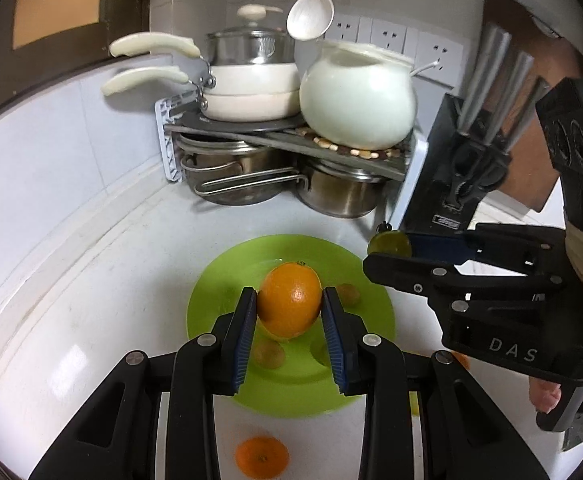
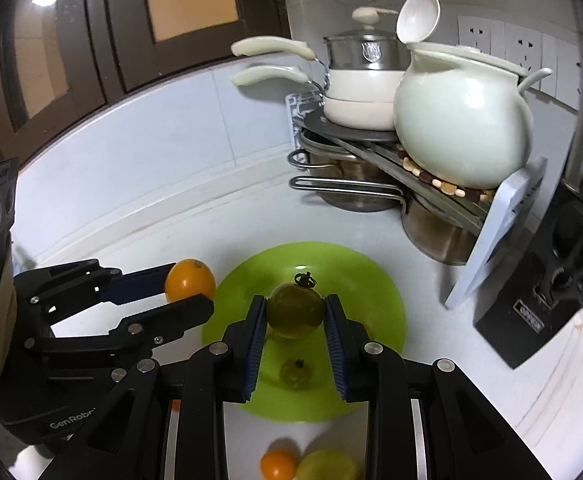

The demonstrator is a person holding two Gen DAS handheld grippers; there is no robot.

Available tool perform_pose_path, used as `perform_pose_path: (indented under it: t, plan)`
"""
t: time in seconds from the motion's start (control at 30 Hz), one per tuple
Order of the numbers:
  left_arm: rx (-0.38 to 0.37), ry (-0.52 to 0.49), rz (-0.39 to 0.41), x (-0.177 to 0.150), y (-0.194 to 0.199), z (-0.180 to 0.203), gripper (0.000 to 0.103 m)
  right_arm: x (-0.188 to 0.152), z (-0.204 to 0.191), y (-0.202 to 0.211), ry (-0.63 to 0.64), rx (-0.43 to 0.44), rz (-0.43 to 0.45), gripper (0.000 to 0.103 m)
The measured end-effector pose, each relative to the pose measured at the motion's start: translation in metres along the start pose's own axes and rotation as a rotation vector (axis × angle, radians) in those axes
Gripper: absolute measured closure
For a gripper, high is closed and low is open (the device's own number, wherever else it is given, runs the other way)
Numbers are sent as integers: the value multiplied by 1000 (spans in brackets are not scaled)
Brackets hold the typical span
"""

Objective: Organize fruits
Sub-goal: 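Carry the orange and green tomato over the green plate and open both tools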

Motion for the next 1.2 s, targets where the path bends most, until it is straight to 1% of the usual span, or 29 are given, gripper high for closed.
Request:
perform_pose_path:
  t: [0.3, 0.53, 0.8, 1.1, 1.17, 1.2]
  plan:
    - [8, -19, -94, 9, -58, -8, 70, 5, 27, -43, 4, -5, -89, 73]
    - [-14, -16, -153, 6, -95, -9, 70, -1, 46, -76, -1, 7, -159, 73]
    - [-21, -30, -179, 3, -112, -7, 70, -13, 55, -95, -12, 25, -216, 73]
    - [-25, -39, -191, -1, -117, -5, 70, -15, 57, -100, -36, 31, -228, 73]
    - [-27, -37, -190, -1, -116, -4, 69, -14, 56, -101, -33, 30, -226, 72]
    - [-25, -35, -189, -1, -116, -5, 67, -14, 55, -100, -30, 26, -225, 71]
Point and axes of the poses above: each gripper's, at about its wrist camera, not at the fingertips, and y roughly against the way its jaws point, z to its right, x to its top, the point moved 8 cm from there along -y, roughly the way its jaws point, and after that the axes turned 10 degrees about x, right-handed, at the moved point
